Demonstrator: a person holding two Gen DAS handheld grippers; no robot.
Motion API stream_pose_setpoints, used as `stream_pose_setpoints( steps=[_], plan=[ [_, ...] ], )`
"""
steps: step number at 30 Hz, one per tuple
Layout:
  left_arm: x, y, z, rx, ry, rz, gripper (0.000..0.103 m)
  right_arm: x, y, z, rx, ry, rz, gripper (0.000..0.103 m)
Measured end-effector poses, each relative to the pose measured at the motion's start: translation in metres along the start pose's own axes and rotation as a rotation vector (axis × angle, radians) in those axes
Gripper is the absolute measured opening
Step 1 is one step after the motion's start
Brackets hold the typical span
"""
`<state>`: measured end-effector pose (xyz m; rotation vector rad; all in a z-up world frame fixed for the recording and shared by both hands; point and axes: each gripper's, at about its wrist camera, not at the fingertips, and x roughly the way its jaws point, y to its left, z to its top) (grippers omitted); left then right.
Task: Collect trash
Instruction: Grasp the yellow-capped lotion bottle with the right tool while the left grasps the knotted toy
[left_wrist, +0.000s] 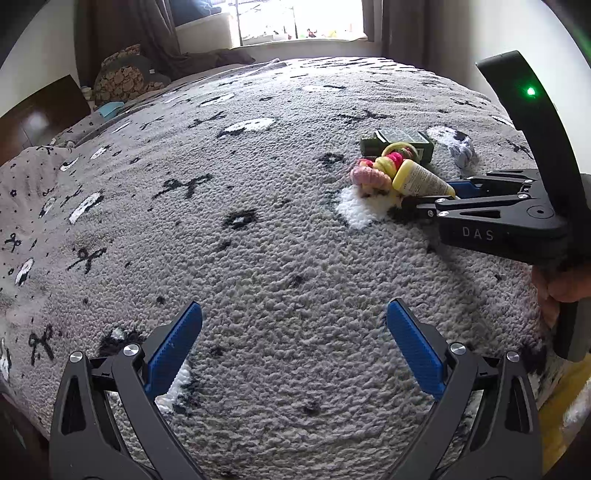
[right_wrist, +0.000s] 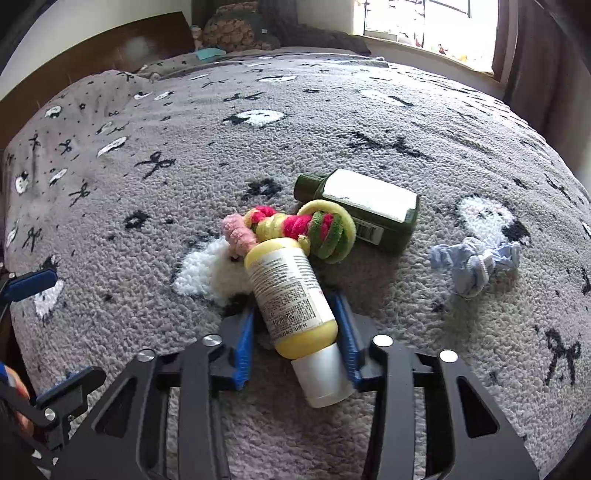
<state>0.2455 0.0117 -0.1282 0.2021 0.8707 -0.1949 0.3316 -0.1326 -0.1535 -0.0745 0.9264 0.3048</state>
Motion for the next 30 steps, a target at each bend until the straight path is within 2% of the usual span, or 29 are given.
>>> stream_pose_setpoints(
  steps=[3,8,12,17,20,21,22,24,27,30],
  plan=[
    [0.002,-0.009,0.01,0.006,-0.018,-0.012,0.095,-0.013,-0.013,-0.009,0.024,-0.013,0.015,0.036],
    [0.014,-0.03,0.032,-0.006,-0.054,-0.048,0.095,-0.034,-0.037,-0.026,0.055,-0.033,-0.007,0.035],
    [0.029,-0.054,0.056,0.038,-0.079,-0.062,0.095,-0.046,-0.055,-0.037,0.086,-0.04,-0.033,0.035],
    [0.056,-0.076,0.08,0.078,-0.071,-0.036,0.089,-0.059,-0.069,-0.046,0.113,-0.056,-0.045,0.034],
    [0.074,-0.082,0.088,0.09,-0.031,-0.052,0.08,-0.063,-0.073,-0.05,0.117,-0.061,-0.048,0.034],
    [0.08,-0.084,0.089,0.089,-0.005,-0.074,0.067,-0.064,-0.074,-0.052,0.119,-0.062,-0.05,0.034],
    [0.084,-0.084,0.089,0.086,0.011,-0.063,0.056,-0.065,-0.076,-0.053,0.12,-0.063,-0.054,0.034],
    [0.083,-0.08,0.089,0.076,0.011,-0.033,0.043,-0.068,-0.078,-0.056,0.126,-0.067,-0.059,0.034],
    [0.073,-0.07,0.086,0.046,0.022,-0.056,0.031,-0.073,-0.079,-0.059,0.131,-0.075,-0.065,0.034],
    [0.058,-0.062,0.077,0.046,0.015,-0.053,0.03,-0.082,-0.075,-0.064,0.123,-0.089,-0.076,0.034]
  ],
)
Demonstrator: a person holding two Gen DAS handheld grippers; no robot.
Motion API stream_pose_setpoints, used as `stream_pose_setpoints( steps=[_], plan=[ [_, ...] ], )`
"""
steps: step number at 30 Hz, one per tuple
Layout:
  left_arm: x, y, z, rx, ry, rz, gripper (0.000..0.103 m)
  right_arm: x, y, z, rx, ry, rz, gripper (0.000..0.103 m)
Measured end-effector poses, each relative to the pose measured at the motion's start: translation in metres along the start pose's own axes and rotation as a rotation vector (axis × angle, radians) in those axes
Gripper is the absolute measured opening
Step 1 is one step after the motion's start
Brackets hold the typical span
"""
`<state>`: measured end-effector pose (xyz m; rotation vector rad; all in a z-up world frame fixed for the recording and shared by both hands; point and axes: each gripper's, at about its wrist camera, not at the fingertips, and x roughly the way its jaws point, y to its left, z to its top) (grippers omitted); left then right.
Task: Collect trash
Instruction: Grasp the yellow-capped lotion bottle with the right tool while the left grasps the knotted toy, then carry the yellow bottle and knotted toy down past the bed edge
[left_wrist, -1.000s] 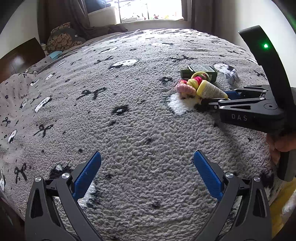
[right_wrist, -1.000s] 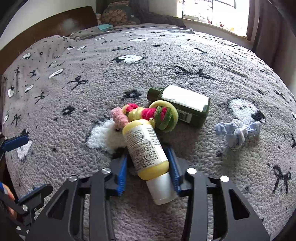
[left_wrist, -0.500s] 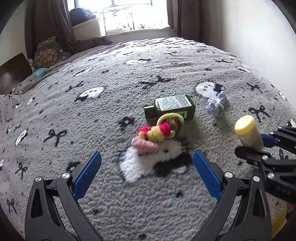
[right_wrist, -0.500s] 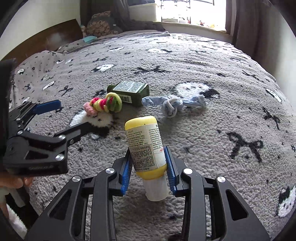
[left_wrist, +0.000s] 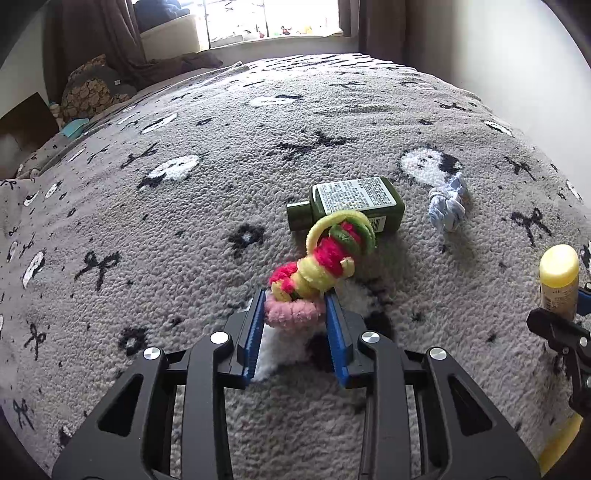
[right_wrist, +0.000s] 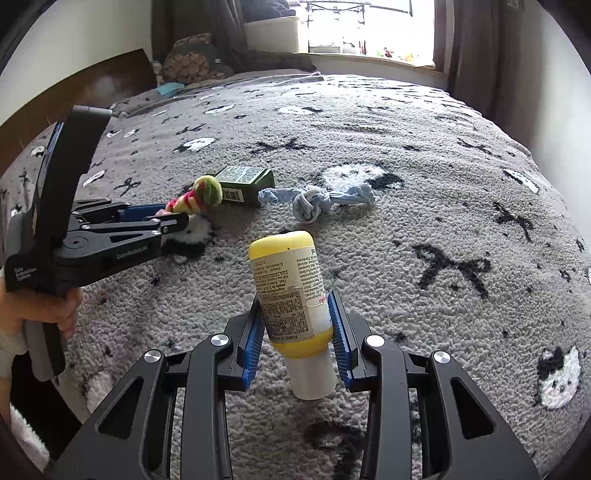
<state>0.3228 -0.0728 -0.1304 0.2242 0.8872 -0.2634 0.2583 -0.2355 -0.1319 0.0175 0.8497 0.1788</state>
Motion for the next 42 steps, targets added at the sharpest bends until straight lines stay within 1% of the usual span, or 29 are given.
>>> stream_pose_setpoints(
  steps=[3,6,9,12,15,20,26,30,32,34,38,42],
  plan=[
    [-0.015,0.001,-0.01,0.016,-0.016,0.009,0.03,-0.012,0.002,-0.005,-0.003,-0.018,-0.001,0.034],
    [-0.034,0.003,-0.022,0.021,-0.04,-0.008,0.03,-0.026,0.007,-0.01,-0.008,-0.04,0.004,0.034],
    [-0.056,0.003,-0.038,0.022,-0.087,-0.036,0.03,-0.041,0.012,-0.015,-0.02,-0.065,0.01,0.034],
    [-0.078,-0.002,-0.058,0.049,-0.134,-0.045,0.03,-0.06,0.016,-0.024,-0.029,-0.093,0.021,0.034],
    [-0.097,-0.005,-0.075,0.062,-0.169,-0.06,0.03,-0.078,0.02,-0.037,-0.044,-0.121,0.021,0.034],
    [-0.133,-0.005,-0.099,0.04,-0.219,-0.083,0.03,-0.103,0.03,-0.06,-0.068,-0.157,0.023,0.034],
    [-0.17,-0.018,-0.135,0.088,-0.264,-0.093,0.03,-0.131,0.039,-0.087,-0.07,-0.199,0.053,0.034],
    [-0.181,-0.027,-0.162,0.101,-0.255,-0.13,0.03,-0.141,0.047,-0.105,-0.061,-0.208,0.065,0.035],
    [-0.183,-0.032,-0.176,0.107,-0.239,-0.141,0.03,-0.142,0.053,-0.116,-0.071,-0.2,0.055,0.034],
    [-0.182,-0.037,-0.19,0.104,-0.215,-0.158,0.03,-0.141,0.057,-0.125,-0.077,-0.187,0.049,0.034],
    [-0.177,-0.044,-0.214,0.093,-0.167,-0.192,0.03,-0.135,0.059,-0.143,-0.046,-0.145,0.074,0.035],
    [-0.164,-0.046,-0.234,0.067,-0.096,-0.22,0.03,-0.128,0.06,-0.159,-0.021,-0.11,0.082,0.035]
  ],
)
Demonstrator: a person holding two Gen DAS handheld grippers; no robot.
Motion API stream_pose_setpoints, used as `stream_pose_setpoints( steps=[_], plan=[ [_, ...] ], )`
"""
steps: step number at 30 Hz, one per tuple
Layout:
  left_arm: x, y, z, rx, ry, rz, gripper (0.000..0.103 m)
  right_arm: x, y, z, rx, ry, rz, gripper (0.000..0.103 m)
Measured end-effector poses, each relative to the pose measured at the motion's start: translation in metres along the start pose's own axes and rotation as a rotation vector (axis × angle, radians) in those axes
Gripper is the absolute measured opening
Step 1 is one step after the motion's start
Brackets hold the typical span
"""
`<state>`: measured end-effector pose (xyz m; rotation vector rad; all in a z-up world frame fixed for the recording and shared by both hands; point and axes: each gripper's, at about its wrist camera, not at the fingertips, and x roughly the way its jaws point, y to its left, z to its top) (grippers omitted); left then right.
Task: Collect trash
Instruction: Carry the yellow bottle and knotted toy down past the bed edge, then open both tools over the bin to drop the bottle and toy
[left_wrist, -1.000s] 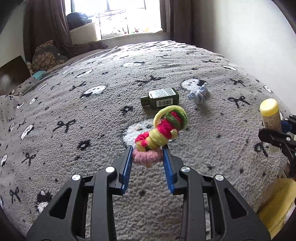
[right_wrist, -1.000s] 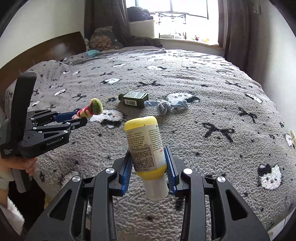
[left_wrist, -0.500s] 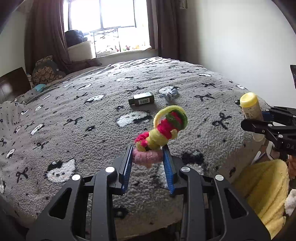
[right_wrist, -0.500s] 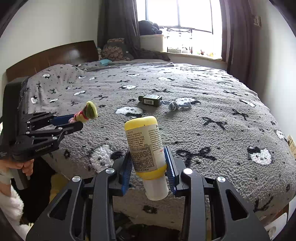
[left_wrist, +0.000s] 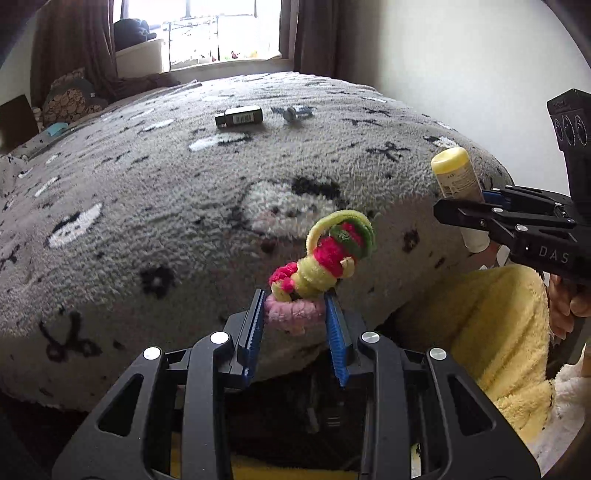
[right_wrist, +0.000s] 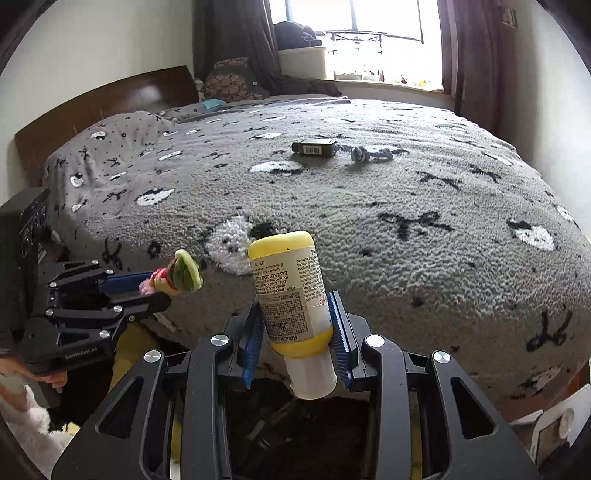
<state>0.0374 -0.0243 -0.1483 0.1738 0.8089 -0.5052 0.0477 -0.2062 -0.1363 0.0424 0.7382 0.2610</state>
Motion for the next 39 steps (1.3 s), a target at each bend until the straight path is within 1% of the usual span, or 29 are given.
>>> stream_pose_setpoints(
  steps=[7,14,18,24,27,31,33,36,39],
  plan=[
    [0.024,0.004,-0.035,-0.051,0.105,0.0,0.03,0.018,0.004,-0.029,0.015,0.078,-0.005,0.034],
    [0.051,-0.001,-0.063,-0.067,0.201,-0.022,0.03,0.041,0.008,-0.057,0.032,0.17,0.02,0.034],
    [0.067,-0.004,-0.075,-0.068,0.253,-0.02,0.03,0.058,0.005,-0.075,0.052,0.233,0.03,0.034],
    [0.094,-0.006,-0.103,-0.078,0.352,-0.019,0.03,0.079,0.003,-0.096,0.09,0.318,0.043,0.034],
    [0.105,-0.007,-0.113,-0.085,0.39,-0.018,0.03,0.088,0.005,-0.104,0.08,0.355,0.038,0.034],
    [0.117,-0.007,-0.122,-0.097,0.434,-0.033,0.03,0.099,0.007,-0.111,0.09,0.413,0.057,0.034],
    [0.119,-0.007,-0.13,-0.112,0.456,-0.054,0.03,0.105,0.007,-0.114,0.103,0.438,0.067,0.034],
    [0.123,-0.005,-0.134,-0.129,0.476,-0.078,0.03,0.114,0.006,-0.121,0.125,0.485,0.087,0.034],
    [0.126,-0.005,-0.136,-0.134,0.486,-0.096,0.03,0.121,0.004,-0.126,0.135,0.513,0.095,0.033]
  ],
)
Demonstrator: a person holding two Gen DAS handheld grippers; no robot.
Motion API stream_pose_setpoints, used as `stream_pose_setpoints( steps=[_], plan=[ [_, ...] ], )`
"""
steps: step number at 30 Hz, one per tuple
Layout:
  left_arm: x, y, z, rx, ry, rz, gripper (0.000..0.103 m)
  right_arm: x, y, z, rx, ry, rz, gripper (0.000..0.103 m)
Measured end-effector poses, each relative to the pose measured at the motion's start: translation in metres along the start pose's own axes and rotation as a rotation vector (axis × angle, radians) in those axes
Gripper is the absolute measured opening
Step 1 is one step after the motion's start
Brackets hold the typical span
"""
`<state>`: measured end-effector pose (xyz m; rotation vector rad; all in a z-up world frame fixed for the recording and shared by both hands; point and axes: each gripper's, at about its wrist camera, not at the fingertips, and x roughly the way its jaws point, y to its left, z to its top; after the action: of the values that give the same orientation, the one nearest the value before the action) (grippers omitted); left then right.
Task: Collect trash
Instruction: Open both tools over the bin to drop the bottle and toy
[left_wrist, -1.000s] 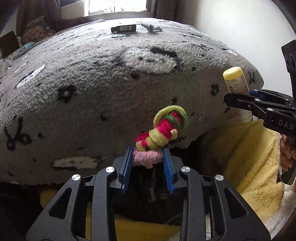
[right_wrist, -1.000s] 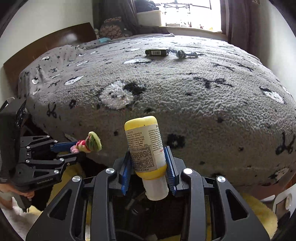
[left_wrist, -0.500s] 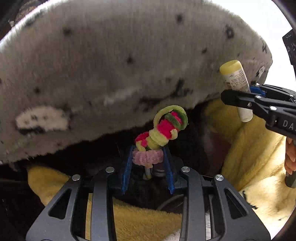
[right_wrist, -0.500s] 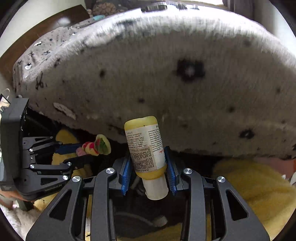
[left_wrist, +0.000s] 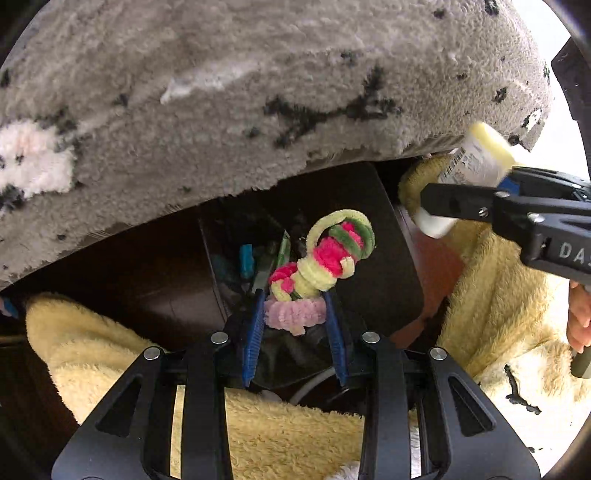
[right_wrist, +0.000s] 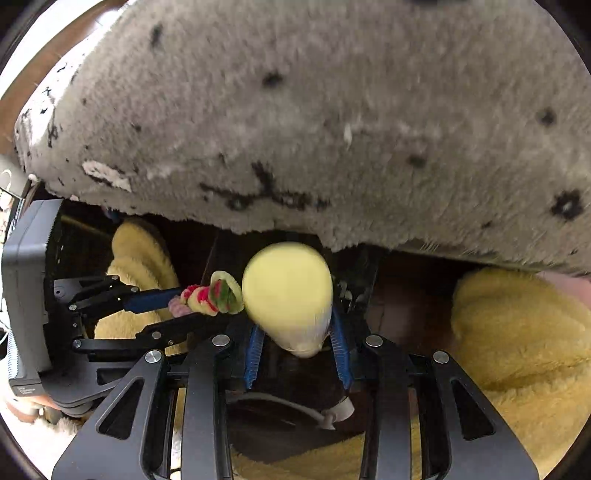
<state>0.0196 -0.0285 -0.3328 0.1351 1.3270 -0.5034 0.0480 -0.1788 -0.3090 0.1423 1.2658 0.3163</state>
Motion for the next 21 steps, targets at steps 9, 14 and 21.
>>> stream_pose_setpoints(
  steps=[9,14,21],
  plan=[
    [0.011,0.0,-0.002,-0.008,0.029,-0.021,0.032,0.012,0.008,-0.002,-0.019,0.033,0.002,0.034],
    [0.013,-0.004,-0.001,-0.016,0.027,-0.005,0.054,0.016,0.012,0.001,-0.01,0.031,-0.02,0.04],
    [-0.005,0.001,0.002,-0.013,0.002,0.017,0.075,-0.009,-0.002,0.004,0.038,-0.041,-0.072,0.076]
  ],
)
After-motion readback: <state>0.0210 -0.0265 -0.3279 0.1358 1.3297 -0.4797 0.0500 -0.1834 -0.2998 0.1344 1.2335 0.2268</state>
